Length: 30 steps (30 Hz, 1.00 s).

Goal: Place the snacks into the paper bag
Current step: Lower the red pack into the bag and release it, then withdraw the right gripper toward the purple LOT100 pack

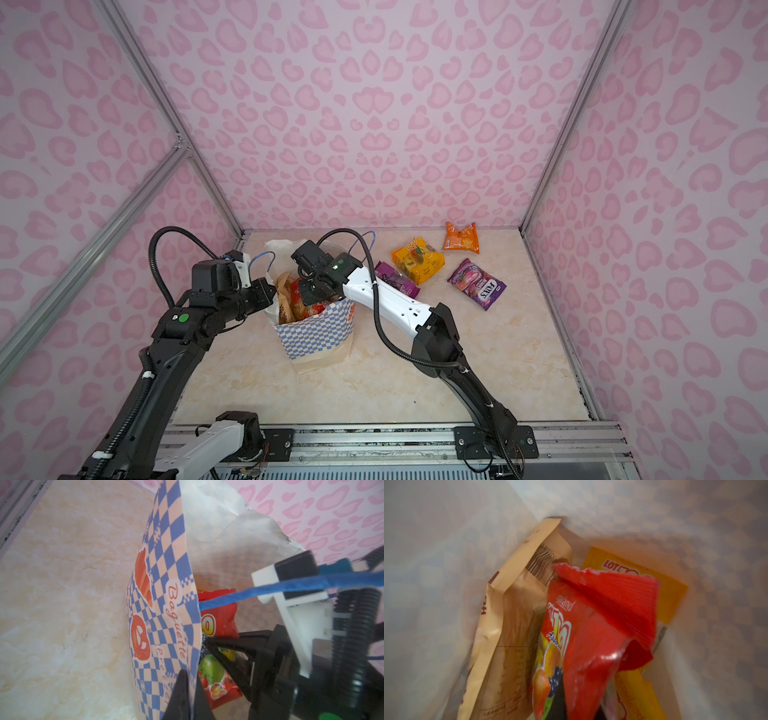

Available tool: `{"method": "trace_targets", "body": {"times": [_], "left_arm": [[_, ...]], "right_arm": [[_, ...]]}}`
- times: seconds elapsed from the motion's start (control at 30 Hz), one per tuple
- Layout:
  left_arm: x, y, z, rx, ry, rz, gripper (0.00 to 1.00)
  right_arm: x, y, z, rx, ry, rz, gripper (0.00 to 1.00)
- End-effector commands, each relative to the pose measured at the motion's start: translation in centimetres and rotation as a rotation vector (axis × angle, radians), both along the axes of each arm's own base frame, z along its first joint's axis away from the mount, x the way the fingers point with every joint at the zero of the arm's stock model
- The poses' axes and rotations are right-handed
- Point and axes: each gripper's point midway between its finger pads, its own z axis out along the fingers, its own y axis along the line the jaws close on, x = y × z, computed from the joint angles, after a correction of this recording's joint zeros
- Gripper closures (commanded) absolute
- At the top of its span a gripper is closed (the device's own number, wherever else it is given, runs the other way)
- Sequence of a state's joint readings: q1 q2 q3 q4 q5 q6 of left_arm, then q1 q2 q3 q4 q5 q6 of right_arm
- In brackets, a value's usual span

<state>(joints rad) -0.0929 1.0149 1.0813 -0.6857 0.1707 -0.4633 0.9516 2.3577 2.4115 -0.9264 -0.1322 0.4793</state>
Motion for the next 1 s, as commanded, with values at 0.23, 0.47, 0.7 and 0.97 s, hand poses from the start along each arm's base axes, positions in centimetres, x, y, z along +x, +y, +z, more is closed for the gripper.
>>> {"method": "trace_targets", "body": {"times": [0.23, 0.47, 0.7, 0.97], "left_arm": [[0.4, 0.0, 0.5, 0.000, -0.030, -0.004, 0.91], [0.4, 0.1, 0.5, -0.002, -0.028, -0.002, 0.91], [0.5, 0.1, 0.5, -0.003, -0.028, -0.002, 0.91], [0.5, 0.1, 0.3, -0.006, -0.020, -0.002, 0.91]], "right_arm": [[0.7, 0.0, 0.2, -0.004, -0.012, 0.002, 0.73], [0.5, 0.3, 5.6, 0.087, -0.101, 0.035, 0.43], [-0.7, -0.9, 12.9, 0.159, -0.245, 0.066, 0.17], [-2.4, -6.7, 19.5, 0.197, -0.425, 0.013, 0.12]]}}
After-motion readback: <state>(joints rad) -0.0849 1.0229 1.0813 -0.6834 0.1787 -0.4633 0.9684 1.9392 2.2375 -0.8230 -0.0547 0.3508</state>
